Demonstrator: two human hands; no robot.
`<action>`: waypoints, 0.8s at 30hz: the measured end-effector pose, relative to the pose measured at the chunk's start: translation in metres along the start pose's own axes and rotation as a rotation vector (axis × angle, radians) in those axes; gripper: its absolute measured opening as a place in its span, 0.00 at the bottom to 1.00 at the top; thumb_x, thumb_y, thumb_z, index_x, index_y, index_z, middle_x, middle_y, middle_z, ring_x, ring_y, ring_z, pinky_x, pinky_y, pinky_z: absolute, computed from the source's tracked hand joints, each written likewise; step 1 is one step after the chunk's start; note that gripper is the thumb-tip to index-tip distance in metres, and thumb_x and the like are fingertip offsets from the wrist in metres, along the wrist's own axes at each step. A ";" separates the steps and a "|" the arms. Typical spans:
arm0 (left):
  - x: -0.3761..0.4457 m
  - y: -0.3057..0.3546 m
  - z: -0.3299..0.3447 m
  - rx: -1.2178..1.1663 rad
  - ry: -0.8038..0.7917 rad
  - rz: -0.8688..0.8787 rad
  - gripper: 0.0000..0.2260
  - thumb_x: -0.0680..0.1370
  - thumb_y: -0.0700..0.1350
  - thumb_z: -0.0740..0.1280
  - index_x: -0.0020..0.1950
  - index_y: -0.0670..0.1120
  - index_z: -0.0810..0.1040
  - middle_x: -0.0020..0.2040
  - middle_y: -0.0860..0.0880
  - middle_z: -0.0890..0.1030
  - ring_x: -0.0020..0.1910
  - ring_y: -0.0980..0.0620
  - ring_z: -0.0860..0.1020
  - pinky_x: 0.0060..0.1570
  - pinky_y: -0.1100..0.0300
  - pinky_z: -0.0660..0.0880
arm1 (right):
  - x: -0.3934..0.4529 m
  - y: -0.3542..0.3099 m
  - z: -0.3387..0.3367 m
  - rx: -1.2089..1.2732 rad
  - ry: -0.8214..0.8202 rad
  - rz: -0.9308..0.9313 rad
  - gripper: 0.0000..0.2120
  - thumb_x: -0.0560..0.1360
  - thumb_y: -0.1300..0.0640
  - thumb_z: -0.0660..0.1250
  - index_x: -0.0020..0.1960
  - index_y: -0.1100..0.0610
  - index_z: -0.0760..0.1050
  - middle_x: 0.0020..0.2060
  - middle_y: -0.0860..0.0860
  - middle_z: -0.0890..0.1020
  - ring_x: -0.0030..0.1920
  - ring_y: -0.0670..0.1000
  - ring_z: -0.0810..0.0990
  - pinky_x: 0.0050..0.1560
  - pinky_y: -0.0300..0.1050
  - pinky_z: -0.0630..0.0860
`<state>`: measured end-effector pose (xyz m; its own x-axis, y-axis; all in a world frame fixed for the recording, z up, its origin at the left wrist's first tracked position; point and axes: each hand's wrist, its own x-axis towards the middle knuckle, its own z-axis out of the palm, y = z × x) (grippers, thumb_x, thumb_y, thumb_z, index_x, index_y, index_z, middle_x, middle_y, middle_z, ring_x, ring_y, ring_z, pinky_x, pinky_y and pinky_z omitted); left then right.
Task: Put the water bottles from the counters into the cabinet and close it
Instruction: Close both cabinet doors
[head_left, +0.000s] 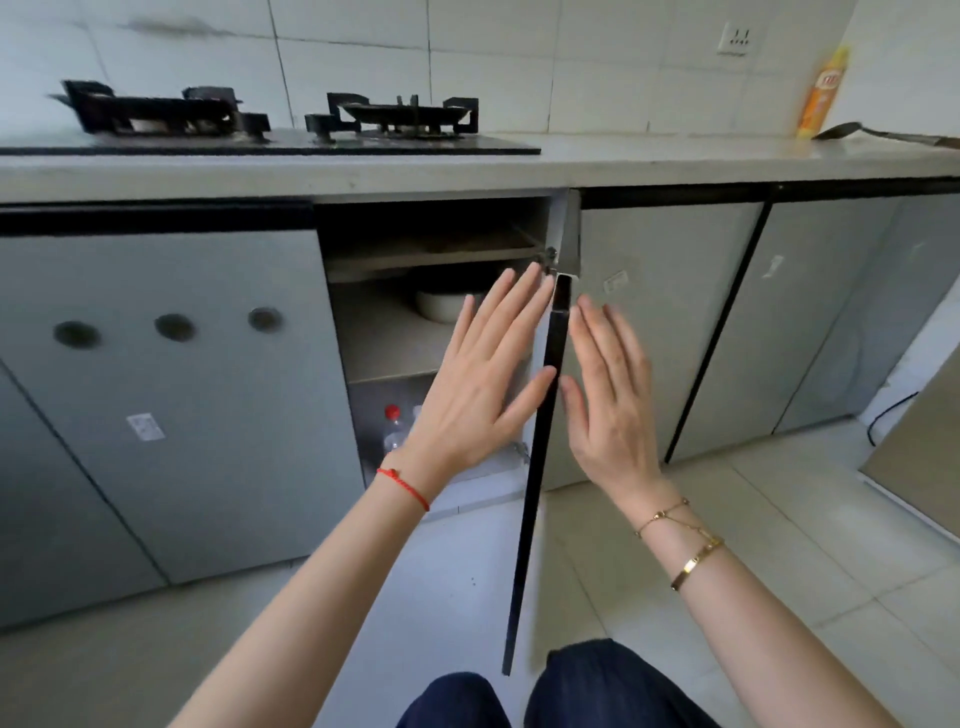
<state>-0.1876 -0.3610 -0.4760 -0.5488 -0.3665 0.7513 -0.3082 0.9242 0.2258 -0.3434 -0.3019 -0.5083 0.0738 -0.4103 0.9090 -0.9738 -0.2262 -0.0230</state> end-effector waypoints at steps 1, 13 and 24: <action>-0.007 -0.004 -0.003 0.016 0.027 -0.031 0.28 0.82 0.47 0.60 0.80 0.45 0.53 0.81 0.48 0.52 0.80 0.51 0.47 0.78 0.43 0.50 | 0.005 -0.008 0.006 0.012 -0.017 -0.010 0.23 0.81 0.60 0.57 0.75 0.63 0.61 0.75 0.56 0.64 0.76 0.58 0.59 0.74 0.57 0.61; -0.049 -0.081 -0.031 0.221 0.132 -0.458 0.30 0.81 0.45 0.58 0.80 0.47 0.48 0.81 0.53 0.49 0.80 0.53 0.45 0.77 0.42 0.53 | 0.066 -0.073 0.105 0.145 -0.329 -0.035 0.29 0.82 0.53 0.55 0.79 0.54 0.48 0.79 0.48 0.51 0.79 0.51 0.46 0.76 0.57 0.56; -0.036 -0.156 -0.035 0.358 0.017 -0.647 0.34 0.79 0.41 0.59 0.80 0.49 0.42 0.81 0.54 0.44 0.80 0.48 0.41 0.76 0.38 0.53 | 0.109 -0.080 0.196 0.172 -0.359 -0.027 0.29 0.82 0.53 0.53 0.79 0.52 0.44 0.79 0.47 0.48 0.79 0.51 0.42 0.78 0.58 0.48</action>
<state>-0.0929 -0.4883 -0.5163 -0.1599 -0.8219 0.5467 -0.8024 0.4308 0.4130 -0.2152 -0.5019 -0.4889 0.1987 -0.6783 0.7074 -0.9226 -0.3730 -0.0986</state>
